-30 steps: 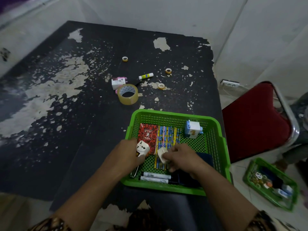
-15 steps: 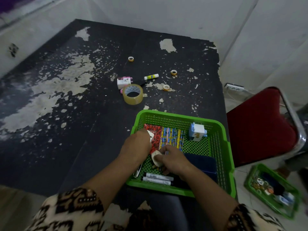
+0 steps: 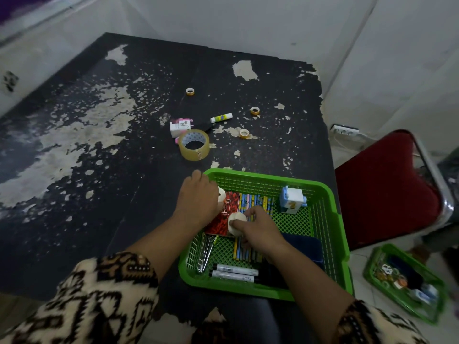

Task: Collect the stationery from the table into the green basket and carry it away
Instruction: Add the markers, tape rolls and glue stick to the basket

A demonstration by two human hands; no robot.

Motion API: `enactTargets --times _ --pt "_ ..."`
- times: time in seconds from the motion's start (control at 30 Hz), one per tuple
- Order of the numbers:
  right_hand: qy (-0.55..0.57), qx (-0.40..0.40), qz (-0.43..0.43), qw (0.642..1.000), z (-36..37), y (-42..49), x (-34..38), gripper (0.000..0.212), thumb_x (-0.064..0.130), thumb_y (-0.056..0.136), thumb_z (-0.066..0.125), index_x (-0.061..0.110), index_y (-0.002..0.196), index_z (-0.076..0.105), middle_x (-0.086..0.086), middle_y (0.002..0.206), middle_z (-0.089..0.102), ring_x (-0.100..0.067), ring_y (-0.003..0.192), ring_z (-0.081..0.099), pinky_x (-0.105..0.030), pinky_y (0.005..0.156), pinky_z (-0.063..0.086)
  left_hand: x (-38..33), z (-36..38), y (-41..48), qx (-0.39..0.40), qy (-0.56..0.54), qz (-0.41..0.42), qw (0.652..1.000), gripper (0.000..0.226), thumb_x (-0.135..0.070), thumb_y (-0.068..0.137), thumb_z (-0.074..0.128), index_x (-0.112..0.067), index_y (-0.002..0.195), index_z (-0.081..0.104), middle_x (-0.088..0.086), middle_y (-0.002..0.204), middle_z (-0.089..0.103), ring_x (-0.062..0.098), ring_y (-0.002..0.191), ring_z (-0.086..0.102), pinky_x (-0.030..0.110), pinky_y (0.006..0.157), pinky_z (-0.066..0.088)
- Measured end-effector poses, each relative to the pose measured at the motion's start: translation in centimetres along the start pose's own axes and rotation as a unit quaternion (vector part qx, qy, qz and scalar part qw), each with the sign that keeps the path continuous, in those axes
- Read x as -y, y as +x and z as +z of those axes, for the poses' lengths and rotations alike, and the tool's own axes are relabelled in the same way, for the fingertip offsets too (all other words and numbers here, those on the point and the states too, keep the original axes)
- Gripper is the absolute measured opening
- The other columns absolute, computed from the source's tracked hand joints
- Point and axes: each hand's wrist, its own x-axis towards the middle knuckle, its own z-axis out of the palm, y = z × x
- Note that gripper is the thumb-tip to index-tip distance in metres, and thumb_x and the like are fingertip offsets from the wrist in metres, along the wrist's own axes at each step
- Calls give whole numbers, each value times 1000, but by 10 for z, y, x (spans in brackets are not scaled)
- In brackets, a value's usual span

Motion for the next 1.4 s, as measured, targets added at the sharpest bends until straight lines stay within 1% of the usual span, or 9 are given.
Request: enactTargets --times 0.17,0.33,0.43,0.63,0.77,1.03,1.2,1.33,1.4 --pt "-30 8 -26 999 2 9 3 25 34 88 68 28 107 53 -7 107 64 -25 75 65 -37 63 58 9 -4 3 -21 -44 11 999 60 -66 85 52 -12 112 57 7 113 54 25 110 46 36 85 45" --pt "-51 9 -32 998 5 13 4 31 35 88 68 28 113 52 -7 109 64 -28 84 66 -37 67 58 27 3 -2 54 -32 146 987 73 -68 80 57 -22 135 46 4 138 43 25 131 34 46 110 26" --pt "-46 29 -24 998 7 13 4 37 27 82 76 26 112 53 -8 107 62 -28 80 68 -39 63 61 30 8 -5 84 -8 155 984 73 -60 79 65 -24 139 44 0 141 45 24 141 25 55 117 10" --pt "-54 48 -8 997 13 13 8 50 20 81 78 20 122 49 -10 108 61 -27 74 71 -36 61 60 18 6 0 104 35 151 982 62 -37 85 67 -20 140 44 1 138 53 27 144 24 64 116 -3" --pt "-36 30 -5 999 14 14 10 51 18 85 73 18 130 48 -12 115 61 -24 77 71 -31 62 58 13 2 9 120 66 150 979 35 -26 93 59 -17 127 56 2 125 63 25 139 33 62 118 1" --pt "-36 15 -31 999 24 15 12 53 14 89 68 10 139 50 -10 117 64 -23 87 69 -44 76 60 14 8 16 98 72 153 981 26 -27 94 56 -18 118 63 3 124 63 23 127 42 53 113 19" --pt "-122 30 -98 987 27 8 16 53 13 91 63 20 141 45 -5 120 65 -13 83 59 -23 66 49 14 9 18 95 80 154 980 29 -26 94 56 -16 120 61 5 125 60 23 125 42 48 110 24" --pt "-89 22 -70 993 33 7 15 45 14 90 64 16 131 46 -7 108 67 -19 81 66 -36 72 58 14 5 23 116 79 158 977 31 -29 93 59 -17 122 60 4 126 59 23 126 41 48 109 25" --pt "-42 20 -49 998 37 6 12 44 13 89 66 19 127 44 -8 99 68 -22 73 70 -33 61 59 15 5 24 128 59 162 977 31 -28 93 60 -17 121 60 4 126 58 23 127 39 47 107 28"
